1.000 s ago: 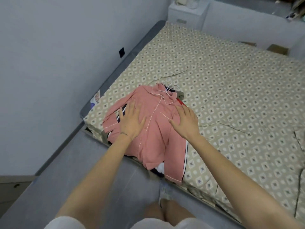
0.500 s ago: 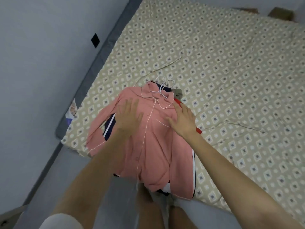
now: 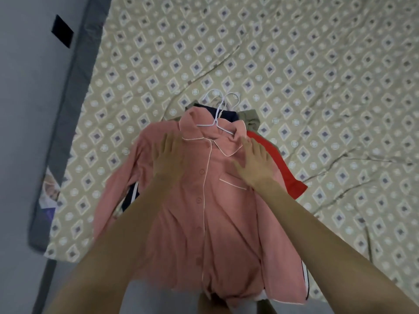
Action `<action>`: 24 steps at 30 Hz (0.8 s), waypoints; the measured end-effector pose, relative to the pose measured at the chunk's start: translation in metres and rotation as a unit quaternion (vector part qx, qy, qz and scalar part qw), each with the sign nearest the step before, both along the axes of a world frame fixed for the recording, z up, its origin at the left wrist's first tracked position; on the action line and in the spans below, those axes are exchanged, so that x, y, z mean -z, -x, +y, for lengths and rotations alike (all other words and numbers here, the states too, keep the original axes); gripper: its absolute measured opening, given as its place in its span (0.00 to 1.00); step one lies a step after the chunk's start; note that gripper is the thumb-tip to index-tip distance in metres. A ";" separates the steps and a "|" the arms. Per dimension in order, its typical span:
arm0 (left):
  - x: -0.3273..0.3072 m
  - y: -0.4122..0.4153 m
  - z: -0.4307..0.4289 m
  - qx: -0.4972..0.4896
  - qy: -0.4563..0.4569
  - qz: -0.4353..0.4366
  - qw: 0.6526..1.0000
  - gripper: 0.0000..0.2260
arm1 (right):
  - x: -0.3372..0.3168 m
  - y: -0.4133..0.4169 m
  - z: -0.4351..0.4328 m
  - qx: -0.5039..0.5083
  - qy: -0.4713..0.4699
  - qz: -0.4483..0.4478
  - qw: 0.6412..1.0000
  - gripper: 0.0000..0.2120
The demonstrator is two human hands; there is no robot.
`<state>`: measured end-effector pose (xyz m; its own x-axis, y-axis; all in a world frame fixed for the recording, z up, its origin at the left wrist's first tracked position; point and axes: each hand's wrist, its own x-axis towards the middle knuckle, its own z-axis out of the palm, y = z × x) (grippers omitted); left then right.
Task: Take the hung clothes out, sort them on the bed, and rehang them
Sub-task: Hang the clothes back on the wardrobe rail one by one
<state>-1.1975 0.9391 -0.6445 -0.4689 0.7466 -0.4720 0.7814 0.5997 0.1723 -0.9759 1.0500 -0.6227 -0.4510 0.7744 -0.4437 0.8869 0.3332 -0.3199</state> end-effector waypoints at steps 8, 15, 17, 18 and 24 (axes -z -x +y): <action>0.059 0.023 0.033 0.017 -0.161 -0.015 0.987 0.29 | 0.050 0.020 0.016 0.041 0.000 0.045 0.998 0.40; 0.065 0.035 0.045 -0.008 -0.191 -0.008 0.982 0.26 | 0.056 0.023 0.020 0.093 -0.037 0.096 0.990 0.36; 0.054 0.038 0.042 0.008 -0.189 0.011 0.982 0.25 | 0.047 0.022 0.020 0.094 -0.029 0.090 0.991 0.34; 0.045 0.040 0.040 0.019 -0.187 0.013 0.982 0.25 | 0.041 0.022 0.021 0.092 -0.024 0.083 0.992 0.33; -0.019 0.041 0.019 0.028 -0.205 -0.046 0.977 0.23 | -0.011 0.019 0.026 0.052 0.005 0.053 0.997 0.28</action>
<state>-1.2390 0.9580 -0.6259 -0.3925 0.9048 -0.1654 0.7809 0.4228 0.4598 -0.9950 1.0757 -0.6118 -0.4124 0.8154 -0.4062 0.8780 0.2369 -0.4158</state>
